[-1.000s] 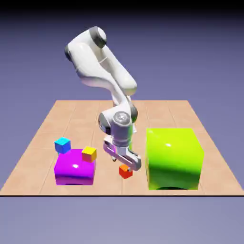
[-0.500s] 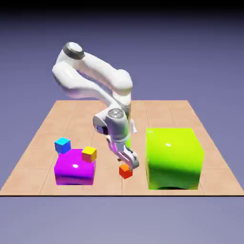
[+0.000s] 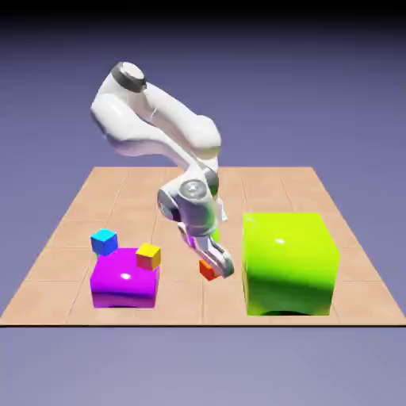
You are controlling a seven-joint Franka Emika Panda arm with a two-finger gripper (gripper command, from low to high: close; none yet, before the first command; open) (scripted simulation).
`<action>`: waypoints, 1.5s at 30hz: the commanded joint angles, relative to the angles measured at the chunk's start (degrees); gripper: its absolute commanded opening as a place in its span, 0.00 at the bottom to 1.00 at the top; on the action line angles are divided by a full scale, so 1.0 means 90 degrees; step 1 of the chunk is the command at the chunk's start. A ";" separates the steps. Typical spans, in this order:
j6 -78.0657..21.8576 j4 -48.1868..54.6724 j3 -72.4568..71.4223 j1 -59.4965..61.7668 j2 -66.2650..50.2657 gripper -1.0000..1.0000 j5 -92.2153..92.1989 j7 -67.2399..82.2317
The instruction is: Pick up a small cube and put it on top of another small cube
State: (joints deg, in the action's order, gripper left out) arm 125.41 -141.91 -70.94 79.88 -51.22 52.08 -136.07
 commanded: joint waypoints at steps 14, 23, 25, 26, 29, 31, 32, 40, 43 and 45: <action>0.0425 0.0307 0.2609 -0.2380 0.2303 0.00 -0.3877 0.1634; 0.0695 0.0480 0.4603 -0.4041 0.3931 0.00 -0.6369 0.2638; 0.0754 0.0518 0.5047 -0.4410 0.4293 0.00 -0.6923 0.2861; 0.0784 0.0538 0.5268 -0.4594 0.4473 0.00 -0.7200 0.2972; 0.0867 0.0588 0.5940 -0.5133 0.5004 0.00 -0.7977 0.3278; 0.0866 0.0565 0.6402 -0.5355 0.5243 0.00 -0.8068 0.3258; 0.0851 0.0538 0.6632 -0.5427 0.5330 0.00 -0.7999 0.3188; 0.0730 0.0327 0.8478 -0.6004 0.6025 0.00 -0.7445 0.2631; 0.0684 0.0247 0.9170 -0.6221 0.6286 0.00 -0.7237 0.2421; 0.0654 0.0194 0.9632 -0.6364 0.6458 0.00 -0.7095 0.2280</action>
State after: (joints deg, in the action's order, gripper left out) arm 131.36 -140.16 15.74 22.66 6.90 -11.84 -115.51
